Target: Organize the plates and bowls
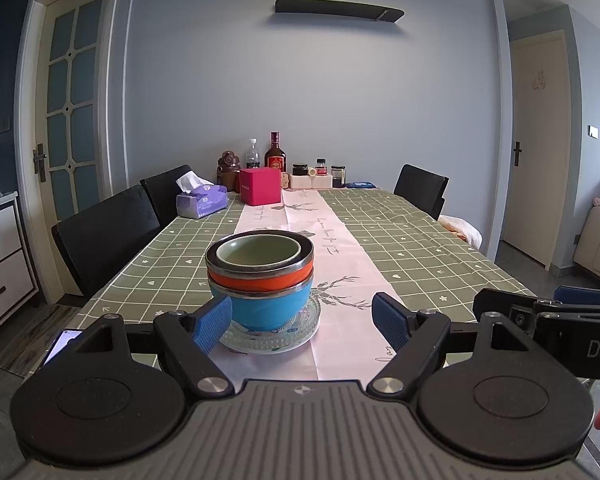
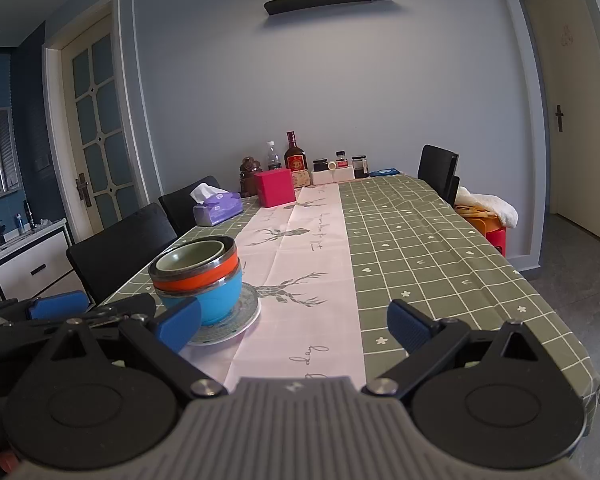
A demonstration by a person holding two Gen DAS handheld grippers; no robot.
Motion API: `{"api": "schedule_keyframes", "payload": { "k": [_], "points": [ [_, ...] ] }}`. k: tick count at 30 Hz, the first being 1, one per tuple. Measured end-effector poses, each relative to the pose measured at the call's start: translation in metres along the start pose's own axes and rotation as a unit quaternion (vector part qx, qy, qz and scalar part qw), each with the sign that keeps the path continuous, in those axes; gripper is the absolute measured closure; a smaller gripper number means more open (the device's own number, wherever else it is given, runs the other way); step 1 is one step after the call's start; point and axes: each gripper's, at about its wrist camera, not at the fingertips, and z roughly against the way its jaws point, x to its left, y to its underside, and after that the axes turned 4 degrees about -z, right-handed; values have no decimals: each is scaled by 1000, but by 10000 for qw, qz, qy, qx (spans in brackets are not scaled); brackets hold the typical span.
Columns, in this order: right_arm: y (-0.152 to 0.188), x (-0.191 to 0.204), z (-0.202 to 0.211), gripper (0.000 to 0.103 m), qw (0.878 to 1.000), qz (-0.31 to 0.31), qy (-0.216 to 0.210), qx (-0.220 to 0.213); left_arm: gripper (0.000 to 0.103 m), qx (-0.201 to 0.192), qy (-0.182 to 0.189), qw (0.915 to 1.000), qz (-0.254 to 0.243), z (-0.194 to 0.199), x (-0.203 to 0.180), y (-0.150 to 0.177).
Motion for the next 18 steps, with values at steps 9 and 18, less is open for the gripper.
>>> {"api": "schedule_keyframes", "payload": {
  "k": [9, 18],
  "points": [
    [-1, 0, -1, 6, 10000, -11, -14, 21, 10, -5, 10, 10000, 6, 0, 0, -1],
    [0, 1, -1, 5, 10000, -10, -18, 51, 10, -10, 41, 10000, -4, 1, 1, -1]
  ]
}}
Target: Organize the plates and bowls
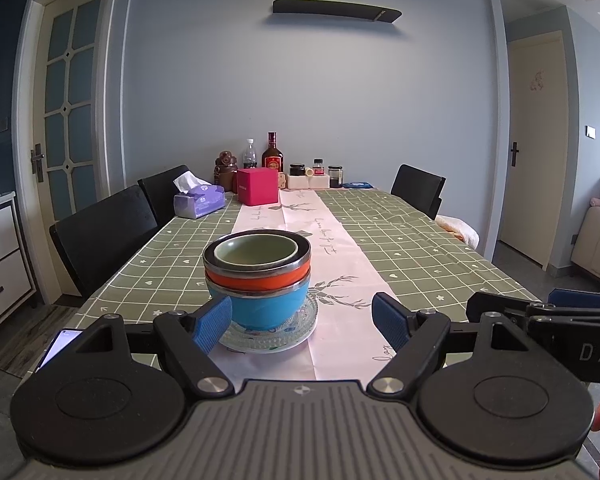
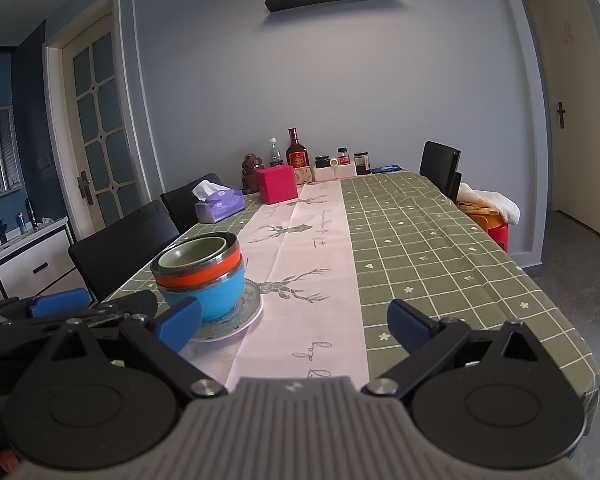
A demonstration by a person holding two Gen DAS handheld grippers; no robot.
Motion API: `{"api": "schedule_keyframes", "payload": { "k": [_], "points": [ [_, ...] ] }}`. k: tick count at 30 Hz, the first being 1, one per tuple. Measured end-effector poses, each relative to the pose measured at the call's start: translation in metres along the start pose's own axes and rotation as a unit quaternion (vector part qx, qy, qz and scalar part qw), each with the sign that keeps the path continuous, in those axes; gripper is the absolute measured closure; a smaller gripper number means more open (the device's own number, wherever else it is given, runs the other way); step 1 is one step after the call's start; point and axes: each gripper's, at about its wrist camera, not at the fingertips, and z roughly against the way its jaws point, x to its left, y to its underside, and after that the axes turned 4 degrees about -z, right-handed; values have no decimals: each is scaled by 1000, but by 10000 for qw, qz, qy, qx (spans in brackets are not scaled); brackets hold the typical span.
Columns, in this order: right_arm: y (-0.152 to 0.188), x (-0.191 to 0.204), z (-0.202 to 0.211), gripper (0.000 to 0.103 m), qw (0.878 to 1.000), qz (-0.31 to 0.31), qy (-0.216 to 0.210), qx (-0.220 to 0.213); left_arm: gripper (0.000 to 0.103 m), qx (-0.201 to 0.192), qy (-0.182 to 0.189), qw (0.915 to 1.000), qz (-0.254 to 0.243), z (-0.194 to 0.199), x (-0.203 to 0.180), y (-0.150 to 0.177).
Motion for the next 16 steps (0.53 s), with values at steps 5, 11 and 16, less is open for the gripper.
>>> {"api": "schedule_keyframes", "payload": {
  "k": [5, 11, 16],
  "points": [
    [-1, -1, -3, 5, 10000, -10, -16, 25, 10, 3, -1, 10000, 2, 0, 0, 0],
    [0, -2, -4, 5, 10000, -17, -15, 49, 10, 17, -5, 10000, -26, -1, 0, 2],
    [1, -2, -4, 5, 10000, -28, -23, 66, 10, 54, -3, 10000, -24, -2, 0, 3]
  ]
}}
